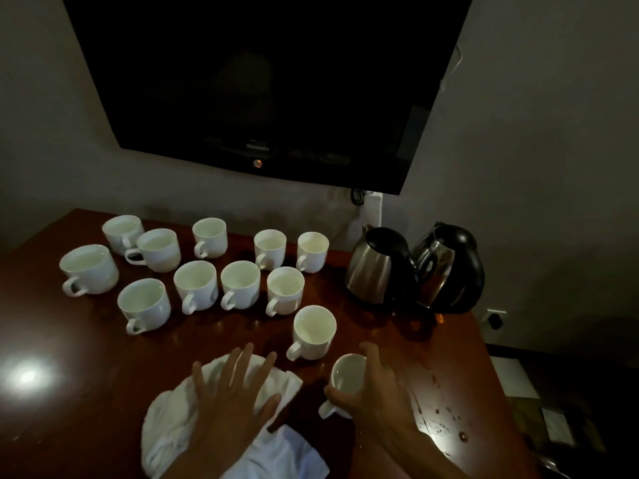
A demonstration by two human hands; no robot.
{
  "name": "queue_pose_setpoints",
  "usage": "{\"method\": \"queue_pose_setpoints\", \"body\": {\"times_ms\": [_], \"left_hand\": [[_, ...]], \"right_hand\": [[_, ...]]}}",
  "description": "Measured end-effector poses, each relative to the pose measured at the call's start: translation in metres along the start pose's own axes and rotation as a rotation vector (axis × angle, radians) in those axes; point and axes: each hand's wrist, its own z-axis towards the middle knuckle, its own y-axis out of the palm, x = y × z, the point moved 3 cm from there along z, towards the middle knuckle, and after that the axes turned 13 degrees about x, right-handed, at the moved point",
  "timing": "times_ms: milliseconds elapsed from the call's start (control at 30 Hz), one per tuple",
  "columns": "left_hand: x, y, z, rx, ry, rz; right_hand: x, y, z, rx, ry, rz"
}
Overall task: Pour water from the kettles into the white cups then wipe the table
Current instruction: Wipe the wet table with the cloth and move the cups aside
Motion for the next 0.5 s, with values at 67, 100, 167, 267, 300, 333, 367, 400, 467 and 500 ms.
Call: {"method": "queue_pose_setpoints", "body": {"times_ms": [67, 100, 167, 267, 300, 333, 367, 400, 467, 500], "left_hand": [[0.001, -0.004, 0.012, 0.029, 0.016, 0.015], [0.002, -0.005, 0.017, 0.050, 0.025, 0.028], [0.003, -0.005, 0.027, 0.078, 0.033, 0.040], [0.003, -0.001, 0.038, 0.102, 0.023, 0.064], [0.002, 0.000, 0.041, 0.102, 0.021, 0.072], [0.001, 0.001, 0.043, 0.100, 0.017, 0.080], [0.000, 0.002, 0.044, 0.100, 0.012, 0.087], [-0.001, 0.002, 0.045, 0.100, 0.007, 0.093], [-0.002, 0.002, 0.044, 0.095, 0.001, 0.100], [-0.003, 0.002, 0.042, 0.088, -0.002, 0.100]], "right_hand": [[0.005, -0.006, 0.016, -0.001, -0.004, -0.021], [0.008, -0.008, 0.024, -0.001, -0.011, -0.022], [0.012, -0.010, 0.039, 0.009, -0.021, -0.012], [0.015, -0.009, 0.057, -0.001, -0.019, -0.009], [0.017, -0.007, 0.063, -0.006, -0.018, -0.004], [0.017, -0.007, 0.068, -0.012, -0.014, -0.006], [0.018, -0.006, 0.073, -0.016, -0.018, -0.008], [0.018, -0.006, 0.076, -0.022, -0.016, -0.017], [0.018, -0.006, 0.082, -0.040, -0.028, -0.024], [0.019, -0.006, 0.083, -0.051, -0.037, -0.021]]}}
